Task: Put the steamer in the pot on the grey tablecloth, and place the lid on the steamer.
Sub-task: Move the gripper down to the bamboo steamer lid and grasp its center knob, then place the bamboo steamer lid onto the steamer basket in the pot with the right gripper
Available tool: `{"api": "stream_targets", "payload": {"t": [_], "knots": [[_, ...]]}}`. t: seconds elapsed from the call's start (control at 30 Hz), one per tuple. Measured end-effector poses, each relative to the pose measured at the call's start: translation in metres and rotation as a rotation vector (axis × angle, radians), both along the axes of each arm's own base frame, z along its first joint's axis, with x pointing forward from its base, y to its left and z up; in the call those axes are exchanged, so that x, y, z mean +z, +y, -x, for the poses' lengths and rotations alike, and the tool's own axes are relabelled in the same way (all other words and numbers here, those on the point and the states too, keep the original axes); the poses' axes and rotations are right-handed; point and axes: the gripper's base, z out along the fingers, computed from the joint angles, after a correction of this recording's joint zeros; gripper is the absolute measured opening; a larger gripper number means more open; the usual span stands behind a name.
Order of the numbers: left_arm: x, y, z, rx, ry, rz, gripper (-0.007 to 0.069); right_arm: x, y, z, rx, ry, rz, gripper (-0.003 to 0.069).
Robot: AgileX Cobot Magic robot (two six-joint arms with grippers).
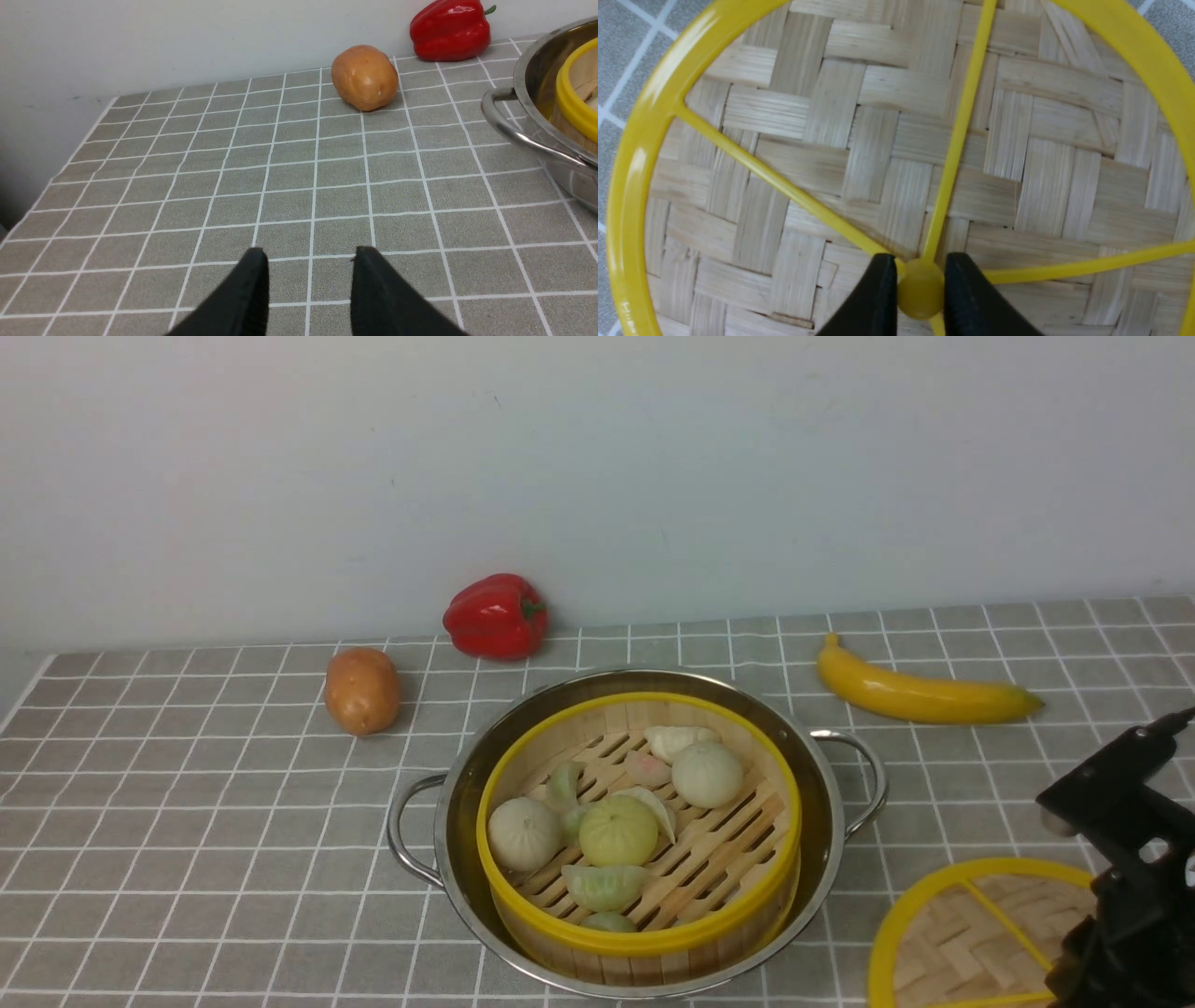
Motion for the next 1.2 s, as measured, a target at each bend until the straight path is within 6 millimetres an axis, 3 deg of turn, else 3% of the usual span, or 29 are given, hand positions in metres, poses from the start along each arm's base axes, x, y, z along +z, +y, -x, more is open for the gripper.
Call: {"api": "stream_targets", "payload": {"t": [0.37,0.87,1.2], "knots": [[0.000,0.000,0.000,0.000,0.000,0.000,0.0243,0.005,-0.001,-0.001,0.017,0.034,0.023,0.0137],[0.000,0.000,0.000,0.000,0.000,0.000,0.0243,0.078,0.006,-0.025,0.057,0.125,0.030,0.0137],[0.000,0.000,0.000,0.000,0.000,0.000,0.0243,0.122,0.009,-0.043,0.069,-0.006,0.019,0.0137]]}}
